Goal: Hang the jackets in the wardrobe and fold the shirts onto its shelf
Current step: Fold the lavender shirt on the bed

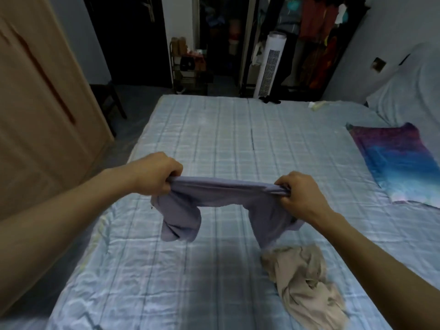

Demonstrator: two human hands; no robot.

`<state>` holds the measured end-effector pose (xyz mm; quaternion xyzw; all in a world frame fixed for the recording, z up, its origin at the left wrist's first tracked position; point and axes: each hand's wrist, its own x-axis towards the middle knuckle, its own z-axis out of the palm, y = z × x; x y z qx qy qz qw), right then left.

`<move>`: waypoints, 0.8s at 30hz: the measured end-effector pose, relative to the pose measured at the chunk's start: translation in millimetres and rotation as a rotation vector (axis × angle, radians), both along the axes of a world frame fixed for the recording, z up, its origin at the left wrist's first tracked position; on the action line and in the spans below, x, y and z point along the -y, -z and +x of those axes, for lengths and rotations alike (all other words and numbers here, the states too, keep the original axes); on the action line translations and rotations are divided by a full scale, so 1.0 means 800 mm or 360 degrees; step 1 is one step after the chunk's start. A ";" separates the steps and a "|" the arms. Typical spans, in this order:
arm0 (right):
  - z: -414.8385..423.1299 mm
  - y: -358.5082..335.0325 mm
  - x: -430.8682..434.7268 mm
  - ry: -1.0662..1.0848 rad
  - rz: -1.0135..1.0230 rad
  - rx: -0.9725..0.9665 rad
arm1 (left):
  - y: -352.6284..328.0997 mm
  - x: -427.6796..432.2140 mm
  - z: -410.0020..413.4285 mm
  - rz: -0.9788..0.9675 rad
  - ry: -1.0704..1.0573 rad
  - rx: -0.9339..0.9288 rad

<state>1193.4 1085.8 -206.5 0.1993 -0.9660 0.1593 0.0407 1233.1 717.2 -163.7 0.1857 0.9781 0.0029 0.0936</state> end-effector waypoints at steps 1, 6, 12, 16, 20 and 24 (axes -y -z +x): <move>0.006 0.012 0.000 -0.0017 0.0026 0.0089 | 0.020 0.002 0.006 -0.0033 -0.0017 0.0080; 0.032 0.059 0.011 -0.0154 0.0139 0.0576 | 0.096 0.005 0.041 -0.0271 -0.0016 0.0669; 0.031 0.103 0.035 -0.0336 0.0336 0.0874 | 0.143 0.015 0.046 -0.0440 -0.0111 0.1287; -0.007 0.164 0.056 -0.0226 0.0385 0.0829 | 0.200 0.034 0.019 -0.0425 -0.0182 0.1093; -0.066 0.242 0.087 -0.0047 0.0386 0.0631 | 0.286 0.054 -0.025 -0.0340 -0.0398 0.0722; -0.123 0.312 0.113 0.0121 0.0216 0.0125 | 0.383 0.070 -0.067 -0.0396 -0.0596 0.0055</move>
